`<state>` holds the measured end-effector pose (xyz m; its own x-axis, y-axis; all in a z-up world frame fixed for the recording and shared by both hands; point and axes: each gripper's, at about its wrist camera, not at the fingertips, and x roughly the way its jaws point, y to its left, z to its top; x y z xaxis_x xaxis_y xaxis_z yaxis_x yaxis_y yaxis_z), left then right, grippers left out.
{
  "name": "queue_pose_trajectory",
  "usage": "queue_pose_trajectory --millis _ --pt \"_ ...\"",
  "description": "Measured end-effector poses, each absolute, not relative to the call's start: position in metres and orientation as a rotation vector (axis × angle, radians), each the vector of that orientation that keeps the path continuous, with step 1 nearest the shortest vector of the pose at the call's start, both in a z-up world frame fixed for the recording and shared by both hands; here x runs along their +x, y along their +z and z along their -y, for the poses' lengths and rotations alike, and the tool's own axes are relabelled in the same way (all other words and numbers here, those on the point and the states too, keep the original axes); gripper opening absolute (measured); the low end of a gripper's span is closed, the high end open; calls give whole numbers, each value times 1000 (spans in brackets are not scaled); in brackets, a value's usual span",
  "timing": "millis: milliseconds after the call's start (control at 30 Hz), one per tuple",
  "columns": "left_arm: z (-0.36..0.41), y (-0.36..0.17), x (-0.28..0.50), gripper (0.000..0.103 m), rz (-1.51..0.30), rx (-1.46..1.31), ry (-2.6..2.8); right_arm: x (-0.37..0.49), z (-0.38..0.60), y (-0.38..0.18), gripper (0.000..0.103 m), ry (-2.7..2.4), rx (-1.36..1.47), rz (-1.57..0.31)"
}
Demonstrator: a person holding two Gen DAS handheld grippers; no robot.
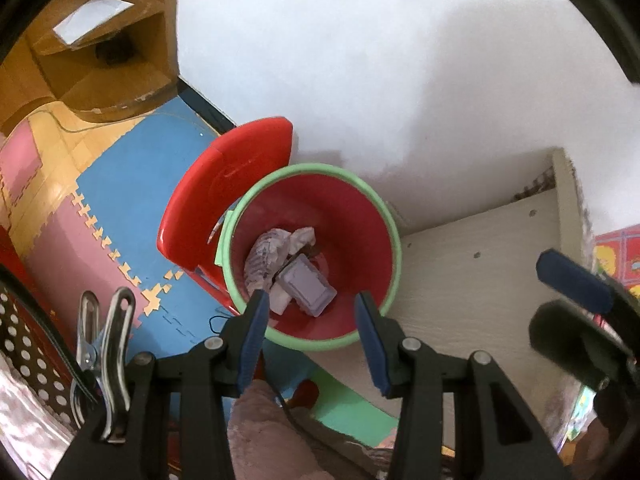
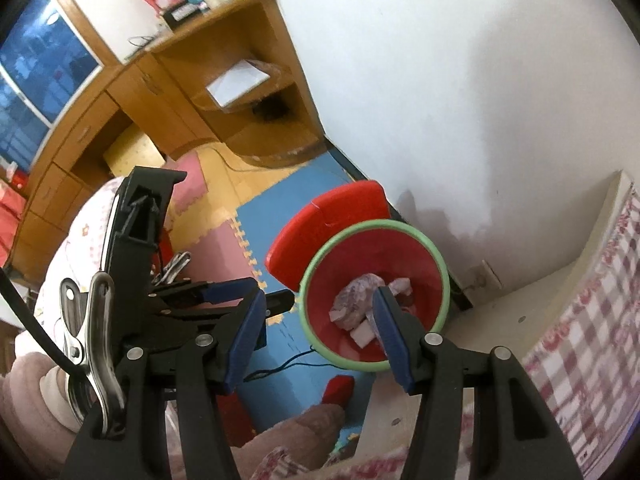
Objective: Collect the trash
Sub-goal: 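Move both tools back from the bucket to the trash pile on the bed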
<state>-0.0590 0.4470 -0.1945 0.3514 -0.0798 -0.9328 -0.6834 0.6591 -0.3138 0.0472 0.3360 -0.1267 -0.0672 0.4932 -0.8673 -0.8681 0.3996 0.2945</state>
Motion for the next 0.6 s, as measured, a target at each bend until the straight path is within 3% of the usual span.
queue_pose_trajectory --millis 600 --pt "-391 -82 -103 47 -1008 -691 574 2 -246 -27 57 1329 -291 -930"
